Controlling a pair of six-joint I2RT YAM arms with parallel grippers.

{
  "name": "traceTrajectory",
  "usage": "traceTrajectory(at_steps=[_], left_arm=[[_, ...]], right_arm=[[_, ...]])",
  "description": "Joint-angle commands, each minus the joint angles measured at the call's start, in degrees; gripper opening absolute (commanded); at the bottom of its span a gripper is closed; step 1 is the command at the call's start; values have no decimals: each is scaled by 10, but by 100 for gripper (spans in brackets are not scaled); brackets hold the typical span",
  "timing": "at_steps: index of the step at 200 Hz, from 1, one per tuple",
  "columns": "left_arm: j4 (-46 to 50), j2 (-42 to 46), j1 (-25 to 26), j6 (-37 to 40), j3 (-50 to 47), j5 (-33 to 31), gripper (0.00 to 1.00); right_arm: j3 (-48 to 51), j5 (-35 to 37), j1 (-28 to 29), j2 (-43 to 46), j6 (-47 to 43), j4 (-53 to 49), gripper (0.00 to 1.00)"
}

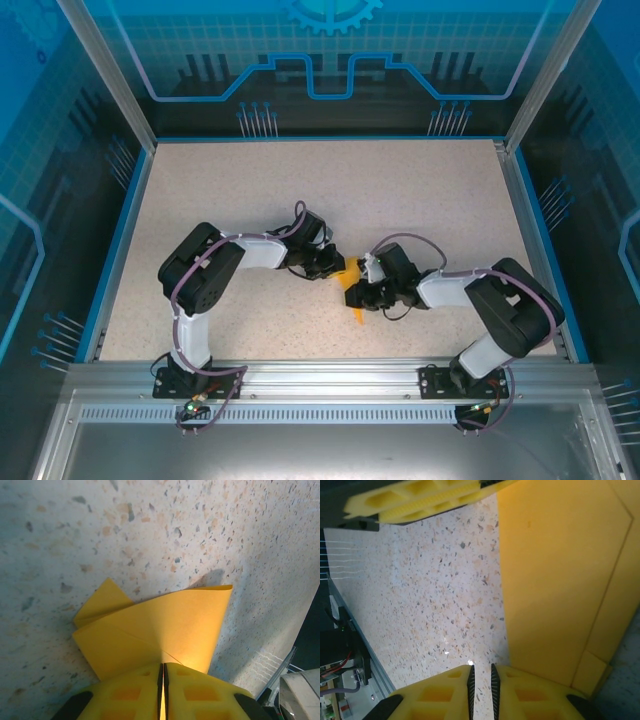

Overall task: Fold a paper plane with a square sheet of paper (pick it up from the middle)
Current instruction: Fold the wing for the fifth time at the center of the table.

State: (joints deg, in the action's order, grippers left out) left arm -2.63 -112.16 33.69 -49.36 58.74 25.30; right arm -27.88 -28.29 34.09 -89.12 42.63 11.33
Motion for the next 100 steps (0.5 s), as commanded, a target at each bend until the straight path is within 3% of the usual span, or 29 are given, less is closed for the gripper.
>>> traceTrajectory(at_steps=[1,100], left_arm=[[63,-28,-14,9,-6,-46,13],[66,-39,-13,11,4,-42,13]], right_arm=[[45,-14,7,9,8,-58,20],[74,-23,11,85,-22,-158,25]])
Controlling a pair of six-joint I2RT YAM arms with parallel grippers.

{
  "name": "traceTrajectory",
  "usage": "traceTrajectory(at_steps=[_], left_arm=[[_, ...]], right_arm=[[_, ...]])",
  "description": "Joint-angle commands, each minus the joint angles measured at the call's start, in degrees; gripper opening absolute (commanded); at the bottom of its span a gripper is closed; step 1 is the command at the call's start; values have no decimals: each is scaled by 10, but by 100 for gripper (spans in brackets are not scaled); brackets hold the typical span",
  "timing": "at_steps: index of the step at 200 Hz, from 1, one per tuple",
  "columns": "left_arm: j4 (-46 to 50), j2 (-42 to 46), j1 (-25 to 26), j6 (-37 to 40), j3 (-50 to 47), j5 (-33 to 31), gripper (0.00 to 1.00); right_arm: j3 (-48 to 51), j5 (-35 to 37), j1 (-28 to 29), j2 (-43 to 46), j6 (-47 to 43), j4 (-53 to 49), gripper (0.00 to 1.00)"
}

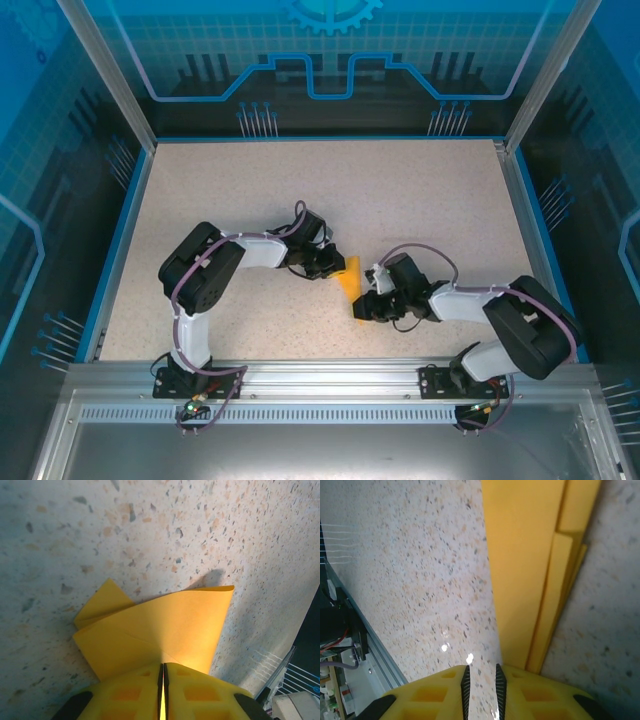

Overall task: Fold a paper plane with a square sheet of paper (pick it up from the middle)
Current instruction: Fold the wing for the fifth time at the center of the table, then move a paper plane to the center of the table.

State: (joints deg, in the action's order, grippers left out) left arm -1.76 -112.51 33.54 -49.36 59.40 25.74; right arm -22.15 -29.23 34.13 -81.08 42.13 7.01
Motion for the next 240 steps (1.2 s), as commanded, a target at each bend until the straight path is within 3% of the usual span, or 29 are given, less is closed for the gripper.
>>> traceTrajectory(at_steps=[1,56,99,139,166,188,216,240], left_arm=[[58,-35,-12,11,-3,-47,13],[68,-28,-12,16,6,-46,14],[75,3,-9,34,20,-36,19],[154,62,-4,79,73,-60,32],[228,91,0,105,113,-101,45],[266,115,9,110,123,-141,49],[375,129,43,69,150,-278,54],[430,127,82,29,160,-352,58]], right_arm=[[17,-13,11,5,-17,-116,24],[-29,21,18,81,-51,-225,26],[-94,197,15,184,-55,-340,33],[-94,296,-14,239,-30,-340,41],[-90,306,-35,236,-25,-313,42],[-90,317,-54,224,-15,-291,43],[-81,313,-77,190,-9,-235,45],[-102,251,-110,140,-17,-240,43]])
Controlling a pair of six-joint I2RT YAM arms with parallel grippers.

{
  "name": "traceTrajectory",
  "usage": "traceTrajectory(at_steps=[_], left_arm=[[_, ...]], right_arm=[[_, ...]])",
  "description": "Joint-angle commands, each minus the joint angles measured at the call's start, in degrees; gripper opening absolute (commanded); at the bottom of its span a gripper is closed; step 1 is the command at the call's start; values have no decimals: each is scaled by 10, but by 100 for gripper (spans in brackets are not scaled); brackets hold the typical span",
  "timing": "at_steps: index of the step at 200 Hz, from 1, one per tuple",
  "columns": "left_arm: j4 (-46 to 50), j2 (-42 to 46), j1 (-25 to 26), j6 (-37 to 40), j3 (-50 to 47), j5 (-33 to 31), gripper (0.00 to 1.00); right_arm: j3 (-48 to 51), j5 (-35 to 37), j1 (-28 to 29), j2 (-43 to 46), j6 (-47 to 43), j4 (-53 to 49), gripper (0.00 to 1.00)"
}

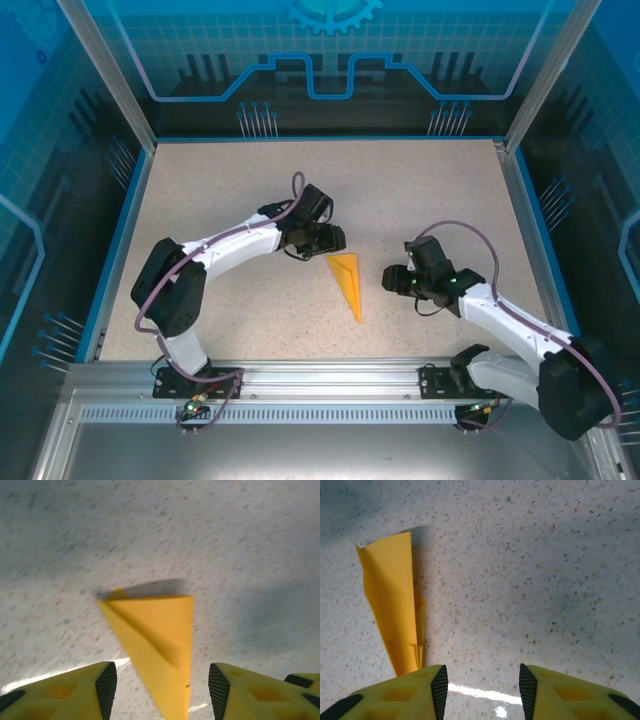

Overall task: Fold a paper plane with a square sheet of paper (pick it up from the middle)
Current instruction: Move a paper plane to the center of the table.

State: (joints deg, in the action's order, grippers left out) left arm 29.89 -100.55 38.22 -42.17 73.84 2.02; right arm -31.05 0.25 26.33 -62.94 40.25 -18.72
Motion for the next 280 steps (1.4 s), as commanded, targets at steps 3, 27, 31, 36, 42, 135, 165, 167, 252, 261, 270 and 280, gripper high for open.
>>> traceTrajectory(at_steps=[3,27,31,36,42,135,165,167,252,261,270,280], left_arm=[[115,6,38,-47,16,-117,58],[139,-24,64,-76,39,-121,61],[148,-32,68,-81,47,-122,61],[160,-42,71,-86,57,-124,61],[171,-54,75,-92,69,-125,63],[178,-170,94,-111,160,-74,78],[180,-157,93,-116,145,-81,67],[178,-155,93,-116,143,-81,66],[90,-83,83,-104,51,-53,20],[76,-76,79,-102,40,-45,16],[60,-66,74,-102,25,-40,12],[38,-54,66,-98,6,-27,11]], right_arm=[[-14,-50,-35,-46,1,21,43],[0,-87,-52,-71,3,66,43],[4,-91,-54,-71,3,72,43],[8,-96,-57,-73,4,79,44],[11,-104,-61,-75,4,86,44],[41,-165,-69,-76,-1,134,46],[42,-189,-68,-80,-8,140,48],[42,-190,-69,-79,-9,140,48],[29,-209,-55,-109,-15,148,49],[26,-214,-51,-114,-16,149,50],[22,-217,-48,-119,-18,151,52],[17,-217,-41,-123,-19,150,53]])
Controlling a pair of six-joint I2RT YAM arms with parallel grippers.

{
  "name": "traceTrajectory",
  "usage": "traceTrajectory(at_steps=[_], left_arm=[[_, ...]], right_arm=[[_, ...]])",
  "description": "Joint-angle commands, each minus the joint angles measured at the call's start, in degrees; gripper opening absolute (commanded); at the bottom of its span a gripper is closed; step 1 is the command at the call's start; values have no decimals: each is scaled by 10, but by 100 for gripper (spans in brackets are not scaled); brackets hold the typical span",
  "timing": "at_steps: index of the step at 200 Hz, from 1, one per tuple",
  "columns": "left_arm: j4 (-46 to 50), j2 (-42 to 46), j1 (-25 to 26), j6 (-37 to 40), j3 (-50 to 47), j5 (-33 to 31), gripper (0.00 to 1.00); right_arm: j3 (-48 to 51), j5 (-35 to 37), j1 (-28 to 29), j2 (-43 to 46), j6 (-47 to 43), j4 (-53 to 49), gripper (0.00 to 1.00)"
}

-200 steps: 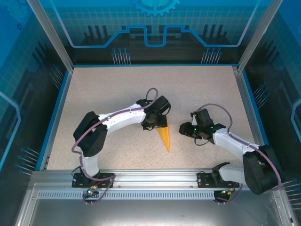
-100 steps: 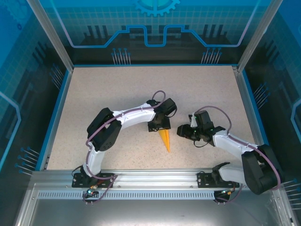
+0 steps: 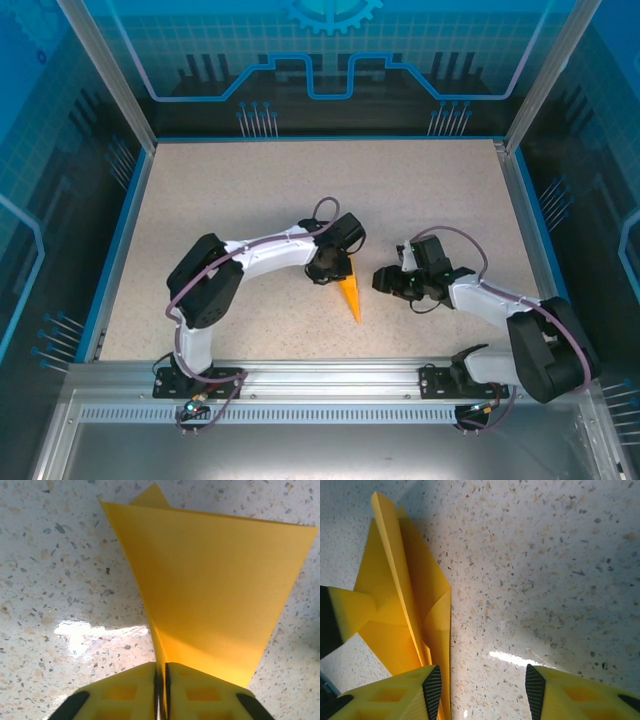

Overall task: Fold a paper plane with a square sheet of paper (pick it up from the middle)
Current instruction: Move a paper plane to the center of the table.

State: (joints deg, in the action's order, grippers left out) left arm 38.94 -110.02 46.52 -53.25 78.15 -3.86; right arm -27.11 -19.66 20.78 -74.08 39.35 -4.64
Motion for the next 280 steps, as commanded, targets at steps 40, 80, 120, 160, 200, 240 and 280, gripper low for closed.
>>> traceTrajectory(at_steps=[40,80,120,160,200,240,280], left_arm=[[-127,79,-50,21,-104,73,11],[-194,120,-70,35,-168,92,12],[-272,146,-95,49,-222,133,11],[-307,150,-112,56,-249,159,11],[-309,151,-115,55,-254,162,11],[-306,150,-115,54,-254,161,12],[-304,144,-115,50,-252,161,11]], right_arm=[[-45,-13,40,-41,-13,9,55],[-63,-19,52,-63,-10,13,55],[-73,-39,57,-66,-7,22,55],[-94,-93,61,-87,-3,43,55],[-119,-92,81,-115,19,38,55],[-126,-91,118,-158,49,68,55],[-130,-84,139,-183,64,91,50]])
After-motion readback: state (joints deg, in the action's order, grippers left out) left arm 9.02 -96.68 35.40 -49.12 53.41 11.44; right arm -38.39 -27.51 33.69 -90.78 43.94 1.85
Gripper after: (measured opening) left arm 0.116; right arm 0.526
